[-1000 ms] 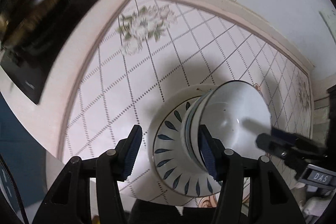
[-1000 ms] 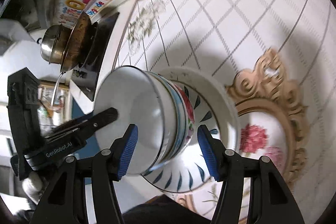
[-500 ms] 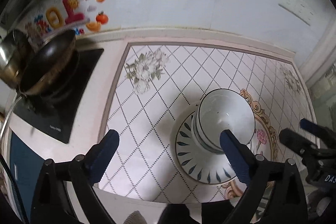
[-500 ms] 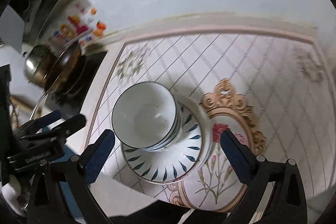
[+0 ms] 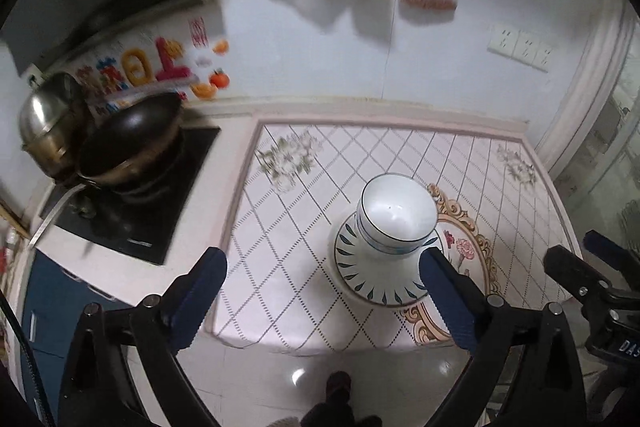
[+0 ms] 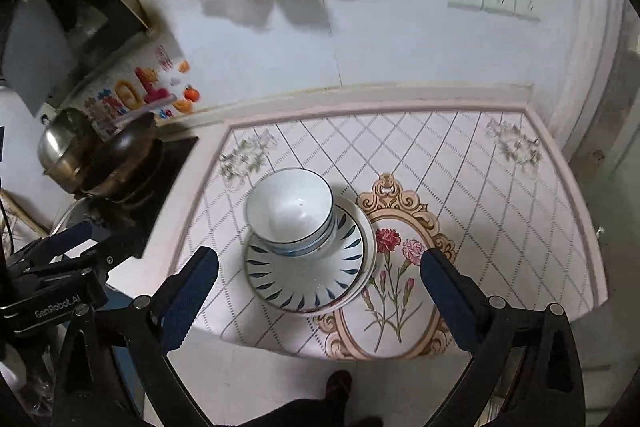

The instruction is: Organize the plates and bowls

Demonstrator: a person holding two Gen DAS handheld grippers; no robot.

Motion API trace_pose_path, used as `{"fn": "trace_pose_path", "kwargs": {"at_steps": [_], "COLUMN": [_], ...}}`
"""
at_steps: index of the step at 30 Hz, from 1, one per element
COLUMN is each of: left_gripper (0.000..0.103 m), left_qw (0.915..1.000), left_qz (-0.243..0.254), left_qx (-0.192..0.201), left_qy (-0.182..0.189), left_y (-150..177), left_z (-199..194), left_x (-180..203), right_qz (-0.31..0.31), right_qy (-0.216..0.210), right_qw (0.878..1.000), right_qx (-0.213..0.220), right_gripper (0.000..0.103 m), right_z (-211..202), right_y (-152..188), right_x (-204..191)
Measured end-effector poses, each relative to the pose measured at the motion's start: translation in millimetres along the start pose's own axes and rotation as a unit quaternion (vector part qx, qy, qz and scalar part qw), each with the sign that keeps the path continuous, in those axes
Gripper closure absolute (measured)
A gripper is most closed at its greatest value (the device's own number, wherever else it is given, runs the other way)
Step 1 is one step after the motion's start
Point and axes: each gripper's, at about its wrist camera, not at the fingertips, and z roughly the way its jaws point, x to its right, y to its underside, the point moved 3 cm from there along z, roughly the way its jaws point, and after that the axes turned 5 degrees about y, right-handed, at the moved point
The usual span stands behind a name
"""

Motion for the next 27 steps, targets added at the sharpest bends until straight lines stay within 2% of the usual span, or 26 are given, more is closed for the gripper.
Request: {"fn": "trace_pose_path", "kwargs": {"at_steps": [6, 13, 20, 27], "left_gripper": [0.004, 0.004, 0.004, 0.004], "left_qw": [0.9985, 0.9976, 0.9969, 0.9961], "left_qz": [0.008, 0.007, -0.002, -0.003], "left_qx": [0.05, 0.066, 0.078, 0.087], "left_qy": [-0.023, -0.02, -0.015, -0.017], "left_y": [31, 71, 93, 103], "left_z": [-80, -138, -164, -175], "left_x": [11, 19, 20, 22], "right_qz": [-0.007, -0.017, -0.015, -0.016], "right_qy": [0.003, 0.01, 0.017, 0.023], "right_qw": [0.998, 0.995, 0.993, 0.993], "right_qx": [0.056, 0.093, 0.114, 0.114], "right_gripper": [0.0, 0.0, 0.0, 0.0], "right_z": [-91, -172, -213, -223], "right_y": [31, 75, 102, 113], "right_x": [-7, -13, -9, -4]}}
